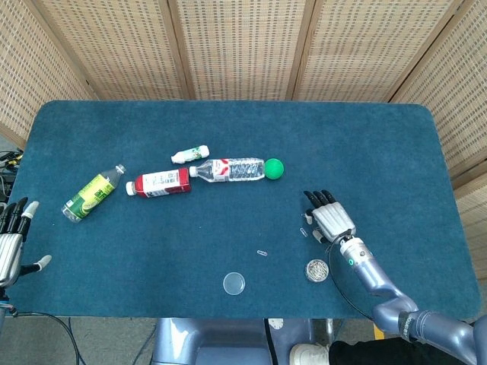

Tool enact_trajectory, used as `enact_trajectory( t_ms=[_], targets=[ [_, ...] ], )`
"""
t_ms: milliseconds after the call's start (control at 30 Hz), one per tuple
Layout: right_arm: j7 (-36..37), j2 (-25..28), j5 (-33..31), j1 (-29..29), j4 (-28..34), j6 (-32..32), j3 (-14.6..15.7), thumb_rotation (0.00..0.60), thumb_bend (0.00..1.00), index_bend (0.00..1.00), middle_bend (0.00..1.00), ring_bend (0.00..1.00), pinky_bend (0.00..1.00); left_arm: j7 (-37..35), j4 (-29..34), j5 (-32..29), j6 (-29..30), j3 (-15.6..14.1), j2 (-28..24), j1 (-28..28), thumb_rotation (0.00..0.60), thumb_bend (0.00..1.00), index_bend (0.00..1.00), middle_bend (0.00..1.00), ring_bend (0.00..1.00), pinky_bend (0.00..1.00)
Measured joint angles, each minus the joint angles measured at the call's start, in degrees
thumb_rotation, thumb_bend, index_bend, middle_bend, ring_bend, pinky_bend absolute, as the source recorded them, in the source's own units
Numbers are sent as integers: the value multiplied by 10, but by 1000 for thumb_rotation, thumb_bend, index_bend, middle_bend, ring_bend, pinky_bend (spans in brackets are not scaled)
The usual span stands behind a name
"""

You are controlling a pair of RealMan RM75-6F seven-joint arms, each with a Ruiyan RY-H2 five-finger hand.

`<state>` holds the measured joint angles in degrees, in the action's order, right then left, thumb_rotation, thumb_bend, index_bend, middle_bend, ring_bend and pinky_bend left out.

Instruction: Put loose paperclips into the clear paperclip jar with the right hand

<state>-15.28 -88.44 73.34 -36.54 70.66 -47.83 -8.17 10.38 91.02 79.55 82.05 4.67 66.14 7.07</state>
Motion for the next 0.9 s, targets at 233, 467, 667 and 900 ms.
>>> enact_trajectory(
  t_ms=[233,467,667,900],
  targets=[
    [-9,-9,-14,-4,-14,2,4,600,341,476,0,0,0,-1,-1,-1,-1,-1,0,1,600,0,0,0,0,0],
    [-11,-13,-21,-5,-27,4,11,600,341,481,0,0,0,-1,-1,-1,-2,-1,0,2,600,0,0,0,0,0],
    [-8,-20,-23,-5,-44,5,16,600,341,493,0,0,0,-1,-1,-3,-2,-1,0,2,600,0,0,0,0,0],
    [3,-27,-22,-5,-61,7,21,600,343,525,0,0,0,-1,-2,-4,-4,-1,1,3,600,0,0,0,0,0]
  ],
)
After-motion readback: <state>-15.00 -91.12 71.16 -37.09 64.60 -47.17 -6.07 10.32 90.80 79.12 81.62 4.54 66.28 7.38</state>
